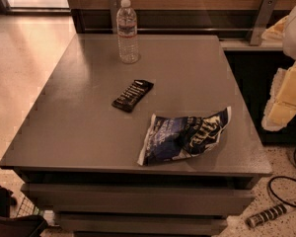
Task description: Pick blue chip bag
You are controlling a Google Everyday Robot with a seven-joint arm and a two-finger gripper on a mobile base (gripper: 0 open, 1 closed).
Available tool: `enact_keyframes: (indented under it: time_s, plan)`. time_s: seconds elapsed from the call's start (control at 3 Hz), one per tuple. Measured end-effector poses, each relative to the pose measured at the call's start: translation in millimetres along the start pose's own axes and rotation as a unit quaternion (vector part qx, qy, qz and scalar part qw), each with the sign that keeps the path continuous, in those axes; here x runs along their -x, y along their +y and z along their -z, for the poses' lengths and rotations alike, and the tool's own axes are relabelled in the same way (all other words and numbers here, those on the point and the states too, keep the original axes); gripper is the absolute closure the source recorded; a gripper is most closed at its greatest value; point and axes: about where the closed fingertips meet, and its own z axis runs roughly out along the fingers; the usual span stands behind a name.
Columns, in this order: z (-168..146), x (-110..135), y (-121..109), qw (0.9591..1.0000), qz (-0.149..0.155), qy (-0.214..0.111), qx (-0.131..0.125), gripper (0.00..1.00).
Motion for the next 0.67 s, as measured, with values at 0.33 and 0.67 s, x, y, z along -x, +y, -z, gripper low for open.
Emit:
enact_keyframes:
  time_s: [0.33,0.67]
  plan:
    - [-2,2,0,1.0000,0.000,0.004,0.003,0.00]
    - [-25,11,-4,0.9988,-0.003,0.031,0.038,0.00]
